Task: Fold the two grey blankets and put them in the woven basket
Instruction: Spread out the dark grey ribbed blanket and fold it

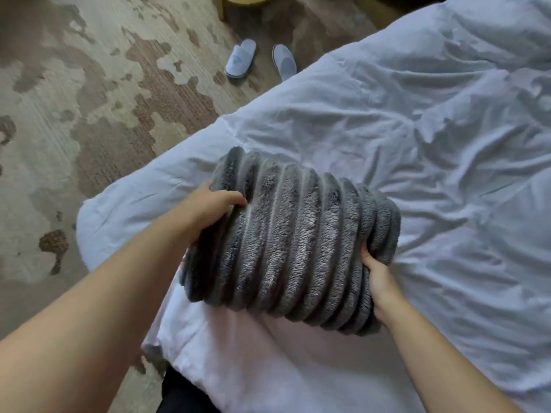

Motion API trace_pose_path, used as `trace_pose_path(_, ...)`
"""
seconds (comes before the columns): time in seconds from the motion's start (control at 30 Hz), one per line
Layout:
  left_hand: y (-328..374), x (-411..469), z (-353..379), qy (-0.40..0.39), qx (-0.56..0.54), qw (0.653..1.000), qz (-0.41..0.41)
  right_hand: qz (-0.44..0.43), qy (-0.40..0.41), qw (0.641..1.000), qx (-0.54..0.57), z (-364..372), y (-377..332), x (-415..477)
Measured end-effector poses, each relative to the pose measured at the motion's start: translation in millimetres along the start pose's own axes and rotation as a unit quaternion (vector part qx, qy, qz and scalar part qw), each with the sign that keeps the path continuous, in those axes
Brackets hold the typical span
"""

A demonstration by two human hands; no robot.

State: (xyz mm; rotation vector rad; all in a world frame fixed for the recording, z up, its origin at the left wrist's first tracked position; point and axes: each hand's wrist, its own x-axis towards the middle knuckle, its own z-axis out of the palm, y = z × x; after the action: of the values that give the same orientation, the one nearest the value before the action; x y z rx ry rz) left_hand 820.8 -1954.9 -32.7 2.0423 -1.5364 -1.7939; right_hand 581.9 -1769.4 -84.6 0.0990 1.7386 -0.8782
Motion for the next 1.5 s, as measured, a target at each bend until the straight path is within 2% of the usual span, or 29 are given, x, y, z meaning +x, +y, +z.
trace_pose_path(0.03,8,-8,5,0.106,0.107,0.988,0.031,-0.005,0.01,1.0,-0.016,0,-4,0)
trace_pose_path(0.07,17,-17,13,0.2,0.221,0.949,0.097,-0.009,0.016,0.999,-0.033,-1,-8,-1)
trace_pose_path(0.1,25,-26,23,0.253,0.297,0.902,0.186,-0.013,0.019,0.998,-0.051,-2,-11,-2)
trace_pose_path(0.13,32,-32,33,0.261,0.327,0.871,0.258,-0.016,0.024,0.997,-0.069,-4,-14,-4)
trace_pose_path(0.17,36,-35,42,0.237,0.339,0.863,0.291,-0.017,0.033,0.996,-0.081,-4,-17,-8)
trace_pose_path(0.23,33,-34,57,0.184,0.356,0.877,0.264,-0.037,0.112,0.984,-0.135,-3,-22,-13)
trace_pose_path(0.27,27,-29,61,0.176,0.371,0.879,0.243,-0.059,0.186,0.958,-0.209,-1,-28,-16)
trace_pose_path(0.3,21,-23,63,0.18,0.382,0.875,0.236,-0.118,0.255,0.913,-0.295,4,-37,-19)
trace_pose_path(0.33,16,-18,63,0.189,0.387,0.871,0.236,-0.222,0.299,0.858,-0.354,12,-46,-21)
trace_pose_path(0.4,10,-11,58,0.203,0.382,0.868,0.245,-0.41,0.282,0.76,-0.417,31,-64,-21)
trace_pose_path(0.43,8,-7,55,0.206,0.375,0.869,0.247,-0.444,0.246,0.73,-0.458,39,-69,-18)
trace_pose_path(0.47,5,-3,51,0.207,0.368,0.873,0.246,-0.443,0.211,0.713,-0.501,45,-71,-13)
trace_pose_path(0.53,-2,1,46,0.204,0.352,0.88,0.246,-0.421,0.174,0.705,-0.544,48,-67,0)
trace_pose_path(0.73,-11,27,55,0.217,0.294,0.889,0.277,-0.45,0.203,0.708,-0.505,54,-55,30)
trace_pose_path(0.97,-59,90,83,0.291,0.254,0.846,0.367,-0.549,0.265,0.677,-0.413,68,-11,95)
trace_pose_path(1.17,-69,132,102,0.294,0.266,0.843,0.362,-0.562,0.279,0.656,-0.419,71,2,146)
trace_pose_path(1.33,-54,110,92,0.287,0.262,0.854,0.347,-0.544,0.252,0.68,-0.422,70,-9,125)
trace_pose_path(1.5,-61,122,95,0.298,0.247,0.848,0.363,-0.543,0.248,0.682,-0.422,68,-4,135)
